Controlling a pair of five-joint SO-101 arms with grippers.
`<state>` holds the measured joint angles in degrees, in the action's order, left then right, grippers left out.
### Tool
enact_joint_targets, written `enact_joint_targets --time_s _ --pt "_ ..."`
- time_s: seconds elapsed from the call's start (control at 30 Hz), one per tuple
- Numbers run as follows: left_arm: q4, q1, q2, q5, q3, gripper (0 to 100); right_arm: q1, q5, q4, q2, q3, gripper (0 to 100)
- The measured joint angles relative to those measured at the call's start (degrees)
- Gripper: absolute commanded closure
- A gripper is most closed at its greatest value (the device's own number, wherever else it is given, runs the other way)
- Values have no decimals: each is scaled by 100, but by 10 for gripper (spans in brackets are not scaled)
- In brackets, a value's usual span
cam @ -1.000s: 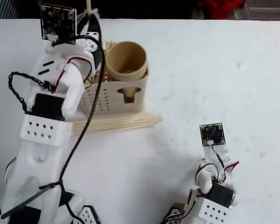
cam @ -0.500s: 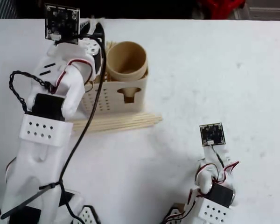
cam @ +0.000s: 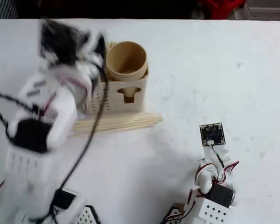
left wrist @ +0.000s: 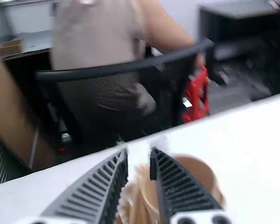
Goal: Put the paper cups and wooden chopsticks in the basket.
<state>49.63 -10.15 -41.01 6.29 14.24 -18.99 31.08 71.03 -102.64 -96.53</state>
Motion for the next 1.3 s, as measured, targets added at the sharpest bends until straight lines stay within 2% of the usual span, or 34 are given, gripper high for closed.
enact_joint_targets --time_s 0.1,0.2,0.33,0.5,0.63,0.97,1.3 --pt "1196 -624 -607 800 0 899 0 0 0 0 0 981" --pt "2338 -976 -1046 1284 114 899 0 0 0 0 0 981" --pt "2840 -1037 -1037 1846 1011 896 0 0 0 0 0 981" --pt "2400 -1081 -176 2840 2620 895 0 0 0 0 0 981" --pt "1934 -1081 835 3270 3095 895 0 0 0 0 0 981" --pt "378 -1081 2848 3877 3130 894 0 0 0 0 0 981" --pt "237 -1073 4677 3982 1943 896 0 0 0 0 0 981"
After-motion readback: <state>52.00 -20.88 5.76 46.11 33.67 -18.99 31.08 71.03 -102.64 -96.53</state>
